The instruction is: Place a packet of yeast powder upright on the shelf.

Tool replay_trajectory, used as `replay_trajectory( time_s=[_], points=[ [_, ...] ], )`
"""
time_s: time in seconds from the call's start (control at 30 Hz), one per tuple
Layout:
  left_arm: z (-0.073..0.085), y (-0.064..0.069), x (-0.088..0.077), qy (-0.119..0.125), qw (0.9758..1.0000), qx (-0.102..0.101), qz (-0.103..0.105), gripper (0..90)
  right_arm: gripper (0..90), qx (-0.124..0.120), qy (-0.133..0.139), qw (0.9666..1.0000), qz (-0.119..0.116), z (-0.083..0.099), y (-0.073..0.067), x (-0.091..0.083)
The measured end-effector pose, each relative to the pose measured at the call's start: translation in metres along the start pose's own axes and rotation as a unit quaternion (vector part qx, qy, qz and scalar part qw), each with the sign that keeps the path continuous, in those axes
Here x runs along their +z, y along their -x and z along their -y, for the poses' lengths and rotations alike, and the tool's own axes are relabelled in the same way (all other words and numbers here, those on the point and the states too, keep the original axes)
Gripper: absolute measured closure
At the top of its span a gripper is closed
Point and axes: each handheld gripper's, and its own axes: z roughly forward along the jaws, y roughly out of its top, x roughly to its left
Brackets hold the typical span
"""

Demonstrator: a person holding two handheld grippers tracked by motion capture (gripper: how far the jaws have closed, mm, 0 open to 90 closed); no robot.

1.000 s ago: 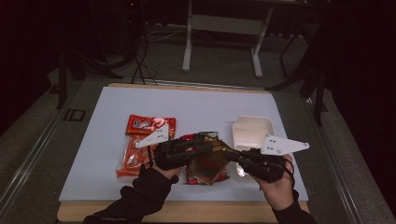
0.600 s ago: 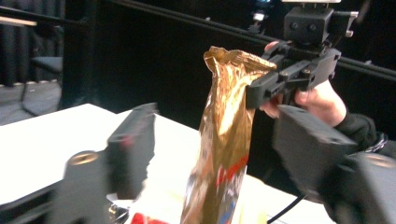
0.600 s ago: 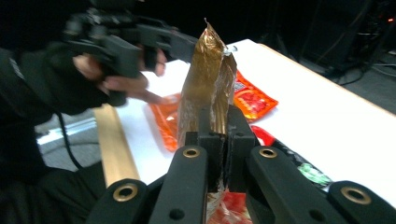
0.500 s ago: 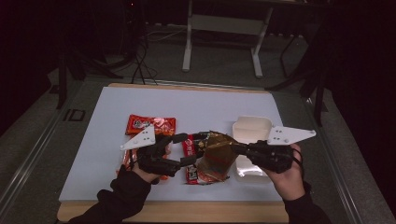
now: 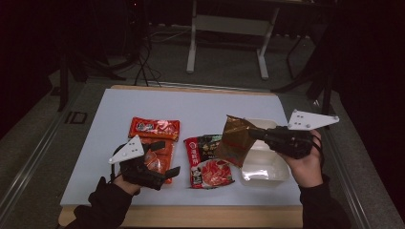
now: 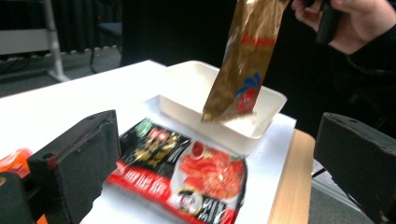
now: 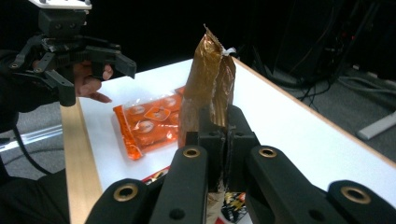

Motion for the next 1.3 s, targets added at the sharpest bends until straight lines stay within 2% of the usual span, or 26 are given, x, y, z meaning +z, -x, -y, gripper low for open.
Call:
replay_trajectory(
  time_s=[0.07,0.1,0.13,0.23,0.3,0.43,0.6,0.77,0.9,0.93,1.03,1.3],
  points=[
    [0.001,-0.001,-0.002,0.003,1.0000,-0.002,-0.005,1.1,88.2,-0.004,0.002,1.0000,0.005,0.000,0.003,-0.001],
    [0.006,-0.004,-0.008,0.003,0.9998,-0.001,-0.019,1.1,88.2,-0.004,0.003,1.0000,0.005,0.000,0.005,-0.001],
    [0.008,-0.004,-0.010,0.001,0.9997,0.001,-0.023,1.1,88.3,-0.006,0.005,0.9998,0.018,0.000,0.011,-0.003],
    [0.015,-0.008,-0.015,-0.003,0.9990,0.002,-0.045,1.1,88.3,-0.015,0.007,0.9994,0.031,-0.001,0.017,-0.006],
    [0.020,-0.010,-0.019,-0.003,0.9989,-0.003,-0.047,1.1,88.4,-0.013,0.005,0.9993,0.034,-0.001,0.023,-0.007],
    [0.030,-0.012,-0.022,-0.010,0.9984,0.001,-0.056,1.1,88.4,-0.008,0.011,0.9991,0.039,-0.002,0.036,-0.011],
    [0.041,-0.012,-0.025,-0.010,0.9980,0.007,-0.063,1.1,88.4,0.001,0.015,0.9981,0.060,-0.002,0.053,-0.017],
    [0.051,-0.014,-0.026,-0.007,0.9974,-0.001,-0.071,1.1,88.4,-0.006,0.022,0.9968,0.076,-0.001,0.068,-0.024],
    [0.054,-0.015,-0.027,-0.003,0.9970,0.003,-0.077,1.1,88.4,-0.009,0.026,0.9960,0.085,0.000,0.078,-0.028],
    [0.054,-0.016,-0.027,-0.002,0.9967,0.005,-0.080,1.1,88.4,-0.009,0.032,0.9953,0.091,0.002,0.085,-0.031],
    [0.056,-0.017,-0.028,0.004,0.9966,-0.003,-0.082,1.1,88.3,-0.003,0.043,0.9944,0.097,0.005,0.096,-0.034],
    [0.059,-0.020,-0.029,0.004,0.9961,-0.011,-0.087,1.2,88.4,0.012,0.050,0.9932,0.104,0.012,0.120,-0.033]
  ],
)
